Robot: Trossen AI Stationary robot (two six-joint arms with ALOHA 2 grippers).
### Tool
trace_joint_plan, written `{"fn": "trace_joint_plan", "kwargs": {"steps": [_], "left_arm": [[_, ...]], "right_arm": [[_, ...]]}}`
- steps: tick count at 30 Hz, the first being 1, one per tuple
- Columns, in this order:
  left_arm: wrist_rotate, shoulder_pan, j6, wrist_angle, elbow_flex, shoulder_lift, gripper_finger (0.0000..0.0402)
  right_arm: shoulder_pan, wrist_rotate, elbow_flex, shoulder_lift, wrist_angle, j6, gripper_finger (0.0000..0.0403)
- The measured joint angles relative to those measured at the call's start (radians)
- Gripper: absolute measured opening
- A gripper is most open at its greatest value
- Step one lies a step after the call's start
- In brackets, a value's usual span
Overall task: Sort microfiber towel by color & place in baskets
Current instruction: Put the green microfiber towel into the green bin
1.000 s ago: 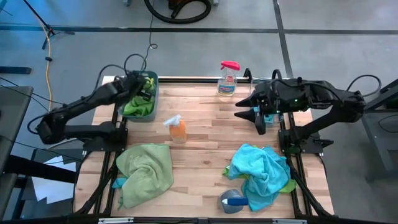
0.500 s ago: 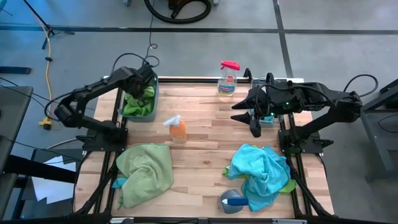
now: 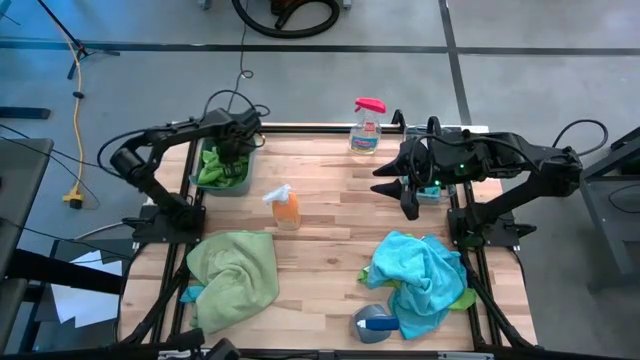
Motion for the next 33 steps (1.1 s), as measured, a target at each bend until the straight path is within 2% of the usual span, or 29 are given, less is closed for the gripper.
{"fn": "trace_joint_plan", "kwargs": {"steps": [5,9,19,23,33], "left_arm": [[-0.004,-0.002,0.015,0.011,0.002,0.048,0.0017],[0.002,-0.002,0.007,0.003,0.002,0.05,0.0045],[0.024,-0.011,0.018,-0.034,0.0,-0.011,0.019],[0.023,-0.021,0.023,-0.047,0.001,-0.045,0.0229],[0.083,-0.023,0.006,-0.108,0.099,-0.188,0.0243]], "right_arm": [[0.0,0.0,0.0,0.0,0.0,0.019,0.0185],[0.0,0.0,0.0,0.0,0.0,0.01,0.0185],[0.0,0.0,0.0,0.0,0.0,-0.023,0.0185],[0.0,0.0,0.0,0.0,0.0,-0.025,0.0185],[0.0,0.0,0.0,0.0,0.0,-0.07,0.0185]]}}
